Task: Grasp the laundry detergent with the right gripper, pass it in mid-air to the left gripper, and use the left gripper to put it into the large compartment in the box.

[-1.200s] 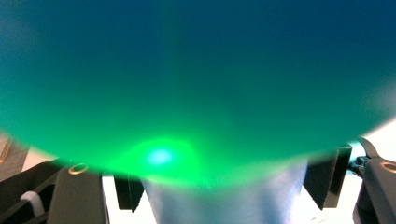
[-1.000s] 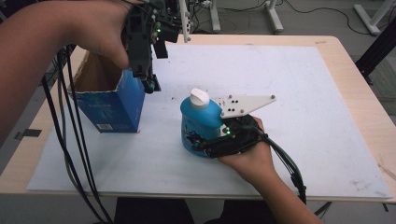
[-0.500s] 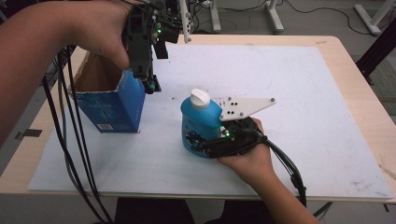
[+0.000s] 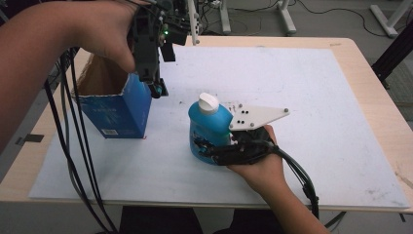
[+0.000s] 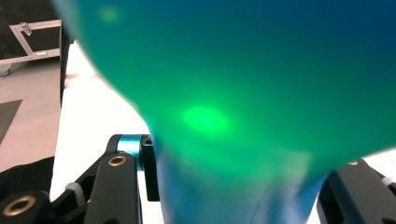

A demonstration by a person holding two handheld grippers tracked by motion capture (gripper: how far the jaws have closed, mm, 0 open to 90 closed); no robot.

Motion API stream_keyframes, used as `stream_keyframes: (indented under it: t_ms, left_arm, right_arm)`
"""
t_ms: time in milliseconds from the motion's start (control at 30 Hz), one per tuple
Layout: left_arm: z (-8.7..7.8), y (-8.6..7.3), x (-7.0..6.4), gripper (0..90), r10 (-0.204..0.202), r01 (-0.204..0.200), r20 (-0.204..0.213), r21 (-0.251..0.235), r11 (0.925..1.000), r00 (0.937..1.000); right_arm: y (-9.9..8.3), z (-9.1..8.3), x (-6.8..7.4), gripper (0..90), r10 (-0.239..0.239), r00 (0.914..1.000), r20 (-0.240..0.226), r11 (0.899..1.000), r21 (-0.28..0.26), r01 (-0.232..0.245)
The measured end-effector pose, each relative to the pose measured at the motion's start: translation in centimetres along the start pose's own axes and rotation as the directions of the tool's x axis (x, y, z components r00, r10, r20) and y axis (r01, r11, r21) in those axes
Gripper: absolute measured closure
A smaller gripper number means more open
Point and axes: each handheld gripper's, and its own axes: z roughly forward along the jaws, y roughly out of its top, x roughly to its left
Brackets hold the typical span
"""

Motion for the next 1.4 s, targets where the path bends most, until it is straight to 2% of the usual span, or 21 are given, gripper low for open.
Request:
stream_keyframes:
  t_ms: [233,433,767,900,1100,1400]
  left_arm:
    - [-0.3,-0.1,-0.4,1.8,0.007,-0.007,0.000,-0.014,0.9999,1.0000]
    - [-0.5,-0.1,-0.7,1.8,0.010,-0.009,0.003,-0.012,0.9999,0.9999]
    - [-1.2,0.9,-1.8,1.8,0.042,-0.041,0.010,-0.029,0.9987,0.9991]
    - [-1.5,1.4,-2.2,1.8,0.048,-0.048,0.010,-0.018,0.9987,0.9988]
    - [-1.6,2.3,-2.6,1.8,0.066,-0.066,0.015,-0.013,0.9977,0.9977]
    - [-1.6,2.9,-3.0,1.8,0.078,-0.077,0.019,-0.015,0.9969,0.9968]
  right_arm:
    - [0.2,-0.1,-0.1,46.3,-0.018,0.9998,-0.013,1.000,0.007,0.018]
    - [0.7,-0.6,-0.5,46.5,-0.013,0.9996,-0.023,1.000,-0.002,0.013]
    - [2.9,-1.7,-1.8,46.4,-0.045,0.9967,-0.067,0.999,0.017,0.047]
    - [3.5,-1.9,-2.2,46.3,-0.051,0.9950,-0.085,0.998,0.017,0.053]
    - [4.4,-1.8,-2.9,46.3,-0.069,0.9891,-0.130,0.996,0.039,0.075]
    - [6.5,-1.2,-3.6,46.4,-0.093,0.9705,-0.222,0.991,0.077,0.113]
